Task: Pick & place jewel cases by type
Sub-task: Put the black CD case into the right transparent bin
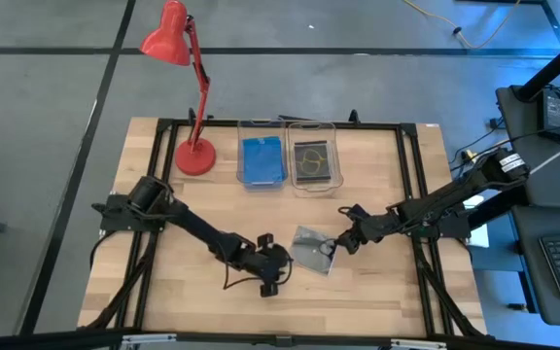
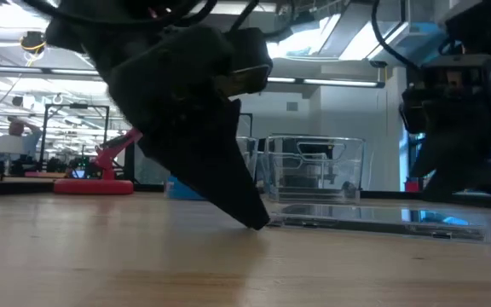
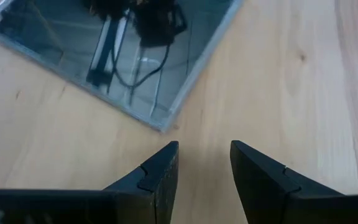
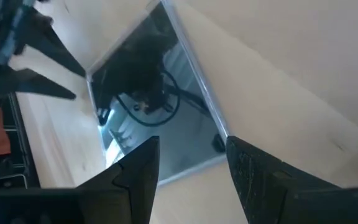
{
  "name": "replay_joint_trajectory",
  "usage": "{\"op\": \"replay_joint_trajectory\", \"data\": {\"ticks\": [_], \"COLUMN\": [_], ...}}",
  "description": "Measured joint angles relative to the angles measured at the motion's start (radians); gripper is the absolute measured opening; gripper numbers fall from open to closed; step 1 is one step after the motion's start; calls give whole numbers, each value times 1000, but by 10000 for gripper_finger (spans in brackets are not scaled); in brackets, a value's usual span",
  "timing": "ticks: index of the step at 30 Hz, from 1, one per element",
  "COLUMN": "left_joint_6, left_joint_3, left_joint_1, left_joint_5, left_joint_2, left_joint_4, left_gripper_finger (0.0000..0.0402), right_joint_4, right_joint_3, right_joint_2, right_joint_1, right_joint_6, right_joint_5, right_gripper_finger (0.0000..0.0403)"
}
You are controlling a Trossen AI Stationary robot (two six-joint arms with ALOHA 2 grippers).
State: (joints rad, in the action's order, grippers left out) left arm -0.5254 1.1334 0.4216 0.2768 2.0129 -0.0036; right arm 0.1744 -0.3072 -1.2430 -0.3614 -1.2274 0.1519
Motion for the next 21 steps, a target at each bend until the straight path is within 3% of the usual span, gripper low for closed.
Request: {"op": "replay_joint_trajectory", "data": {"ticks": [7,21], "left_joint_6": [-106,-90], "left_joint_3": [7,7], "left_joint_1": [-27,-73], "left_joint_5": [22,8], "left_joint_2": [0,-1], "left_joint_4": [-23,-22], "left_gripper_finger": [143,143], "right_joint_4": [-7,-3], "right_joint_3": [43,60], "right_joint_2": [-5,-4], "right_joint_1": [0,-1], "right_joint_6": [-20,-25], "right_joint_5": [-60,-12], "right_gripper_finger": [190,190]}}
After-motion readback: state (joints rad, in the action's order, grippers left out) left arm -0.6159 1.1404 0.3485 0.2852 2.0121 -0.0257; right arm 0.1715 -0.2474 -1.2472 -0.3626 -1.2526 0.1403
